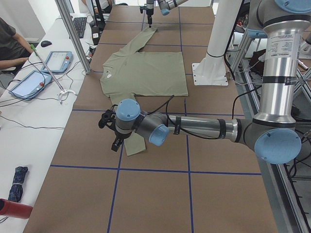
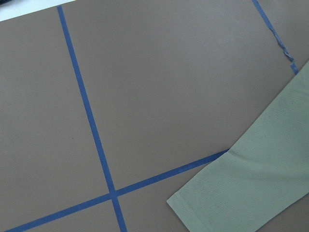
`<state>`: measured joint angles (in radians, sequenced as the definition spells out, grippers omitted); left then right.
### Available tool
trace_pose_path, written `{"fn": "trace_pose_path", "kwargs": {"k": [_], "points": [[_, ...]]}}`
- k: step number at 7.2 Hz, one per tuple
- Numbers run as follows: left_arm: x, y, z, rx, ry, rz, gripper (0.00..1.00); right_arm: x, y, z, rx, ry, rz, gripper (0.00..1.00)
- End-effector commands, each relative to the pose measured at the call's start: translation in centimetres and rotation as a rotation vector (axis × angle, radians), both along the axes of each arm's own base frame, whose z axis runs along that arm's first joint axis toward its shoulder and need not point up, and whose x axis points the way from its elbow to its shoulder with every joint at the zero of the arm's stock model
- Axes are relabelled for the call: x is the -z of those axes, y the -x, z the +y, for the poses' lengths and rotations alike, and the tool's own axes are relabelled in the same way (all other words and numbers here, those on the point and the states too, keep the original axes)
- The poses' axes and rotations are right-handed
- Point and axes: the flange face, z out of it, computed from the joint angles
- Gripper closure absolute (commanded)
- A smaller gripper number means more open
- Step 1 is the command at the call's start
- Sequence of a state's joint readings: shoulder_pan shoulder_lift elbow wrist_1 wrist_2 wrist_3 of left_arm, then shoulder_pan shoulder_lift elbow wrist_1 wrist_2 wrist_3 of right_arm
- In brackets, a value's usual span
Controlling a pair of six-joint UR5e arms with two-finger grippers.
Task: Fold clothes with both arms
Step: 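Grasp the cuff of the sleeve nearest the right gripper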
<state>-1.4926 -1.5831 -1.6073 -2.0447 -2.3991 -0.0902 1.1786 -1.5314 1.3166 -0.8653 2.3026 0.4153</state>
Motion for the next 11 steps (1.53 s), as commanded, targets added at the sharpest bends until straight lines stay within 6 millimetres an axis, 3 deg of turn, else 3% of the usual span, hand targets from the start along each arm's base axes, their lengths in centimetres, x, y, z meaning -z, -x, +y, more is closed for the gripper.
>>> {"fn": "trace_pose_path", "kwargs": {"k": [1,4,5,6,8,10,11], "points": [[-0.2,0.0,0.0,0.0,0.005,0.0,0.0,-0.4,0.6,0.2,0.011,0.007,0.009,0.0],[-0.1,0.0,0.0,0.0,0.001,0.0,0.0,-1.5,0.5,0.6,0.018,0.025,0.015,0.01],[0.0,0.0,-0.1,0.0,0.0,0.0,0.0,-1.8,0.4,1.0,0.022,0.031,0.008,0.21],[-0.1,0.0,-0.1,0.0,0.003,0.0,0.0,-1.5,0.5,1.0,0.024,0.031,0.005,0.48],[-0.1,0.0,-0.1,0.0,0.003,0.0,0.0,-1.2,0.5,0.8,0.023,0.024,0.004,0.81],[0.1,0.0,-0.3,0.001,0.001,0.001,0.0,-0.2,0.6,0.4,0.023,0.006,-0.005,0.97],[0.2,0.0,-0.3,0.001,0.0,0.001,0.0,0.9,0.7,0.2,0.024,-0.014,-0.013,1.0]]}}
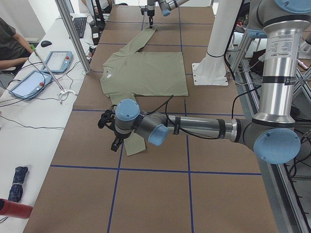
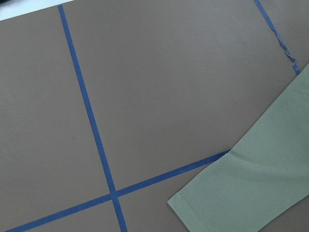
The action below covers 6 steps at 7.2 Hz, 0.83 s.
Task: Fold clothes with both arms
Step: 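Grasp the cuff of the sleeve nearest the right gripper, then carry the sleeve with the right gripper across the shirt toward the collar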
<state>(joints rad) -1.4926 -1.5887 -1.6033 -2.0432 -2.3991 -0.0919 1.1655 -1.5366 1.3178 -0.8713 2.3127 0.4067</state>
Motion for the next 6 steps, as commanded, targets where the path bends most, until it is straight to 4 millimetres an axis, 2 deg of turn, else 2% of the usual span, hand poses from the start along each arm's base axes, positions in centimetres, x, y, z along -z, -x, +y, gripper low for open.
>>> {"fn": "trace_pose_path", "kwargs": {"k": [1,3,4,5,6], "points": [[0.2,0.0,-0.1,0.0,-0.003,0.0,0.0,3.1,0.3,-0.3,0.004,-0.043,-0.041,1.0],[0.2,0.0,-0.1,0.0,-0.003,0.0,0.0,8.6,1.7,-2.2,0.051,-0.083,-0.154,1.0],[0.1,0.0,0.0,0.001,-0.001,0.001,0.0,11.9,3.3,-5.3,0.054,-0.102,-0.164,1.0],[0.2,0.0,-0.1,0.001,-0.004,0.001,0.0,17.1,5.2,-8.3,0.044,-0.066,-0.185,1.0],[0.2,0.0,-0.1,0.001,-0.004,0.001,0.0,20.7,7.2,-10.0,0.029,-0.048,-0.212,1.0]]}}
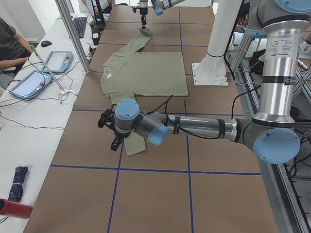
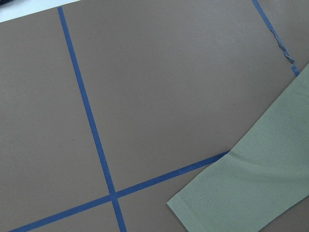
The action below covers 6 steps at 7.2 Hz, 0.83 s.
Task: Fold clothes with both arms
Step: 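Carry the sleeve with the right gripper across the shirt toward the collar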
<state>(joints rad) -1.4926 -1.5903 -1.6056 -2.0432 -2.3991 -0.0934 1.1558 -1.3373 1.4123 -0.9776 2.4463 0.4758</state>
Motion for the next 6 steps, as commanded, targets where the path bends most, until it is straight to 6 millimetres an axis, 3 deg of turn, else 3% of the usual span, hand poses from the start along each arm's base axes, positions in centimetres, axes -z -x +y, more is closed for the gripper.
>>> {"fn": "trace_pose_path", "kwargs": {"k": [1,3,4,5,6], "points": [[0.1,0.0,0.0,0.0,-0.002,0.0,0.0,9.4,5.3,-3.7,-0.011,0.027,-0.06,1.0],[0.0,0.0,0.0,0.0,0.001,0.0,0.0,19.8,16.6,-4.8,-0.059,-0.012,-0.058,1.0],[-0.1,0.0,0.1,0.001,0.002,-0.001,0.0,25.2,20.0,-6.1,-0.108,-0.027,-0.073,1.0],[-0.1,0.0,0.1,0.002,0.005,-0.001,0.0,31.0,22.1,-5.8,-0.091,-0.077,-0.122,1.0],[-0.1,0.0,0.1,0.001,0.006,0.0,0.0,38.0,25.7,-4.1,-0.109,-0.086,-0.178,1.0]]}}
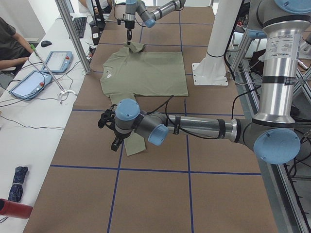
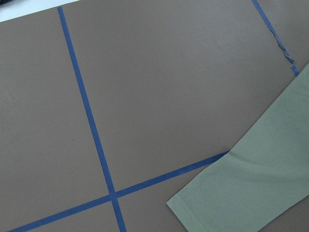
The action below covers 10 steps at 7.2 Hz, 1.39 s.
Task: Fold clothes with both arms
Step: 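Carry the sleeve with the right gripper across the shirt toward the collar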
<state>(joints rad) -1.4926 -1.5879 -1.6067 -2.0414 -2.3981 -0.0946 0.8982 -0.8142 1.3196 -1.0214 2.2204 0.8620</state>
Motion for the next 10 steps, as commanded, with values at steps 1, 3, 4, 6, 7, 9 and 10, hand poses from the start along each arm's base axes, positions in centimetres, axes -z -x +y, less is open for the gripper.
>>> {"fn": "trace_pose_path", "kwargs": {"k": [1,3,4,6,7,9,10], "points": [[0.0,0.0,-0.1,0.0,0.002,0.0,0.0,14.4,10.3,2.8,-0.059,-0.028,-0.071,1.0],[-0.2,0.0,0.0,0.0,0.009,-0.001,0.0,20.1,20.8,8.0,-0.057,-0.071,-0.042,1.0],[-0.4,0.0,0.1,-0.001,0.014,-0.001,0.0,19.7,24.3,11.3,-0.063,-0.09,-0.023,1.0],[-0.4,0.0,0.2,-0.001,0.014,-0.001,0.0,18.8,27.0,12.5,-0.07,-0.091,0.014,1.0],[-0.4,0.0,0.2,-0.001,0.012,0.0,0.0,18.2,28.7,11.4,-0.092,-0.079,0.062,1.0],[-0.4,0.0,0.3,-0.001,0.014,-0.001,0.0,16.9,29.4,10.4,-0.127,-0.096,0.063,1.0],[-0.5,0.0,0.3,-0.002,0.012,-0.001,0.0,17.0,29.5,10.3,-0.138,-0.112,0.041,1.0]]}}
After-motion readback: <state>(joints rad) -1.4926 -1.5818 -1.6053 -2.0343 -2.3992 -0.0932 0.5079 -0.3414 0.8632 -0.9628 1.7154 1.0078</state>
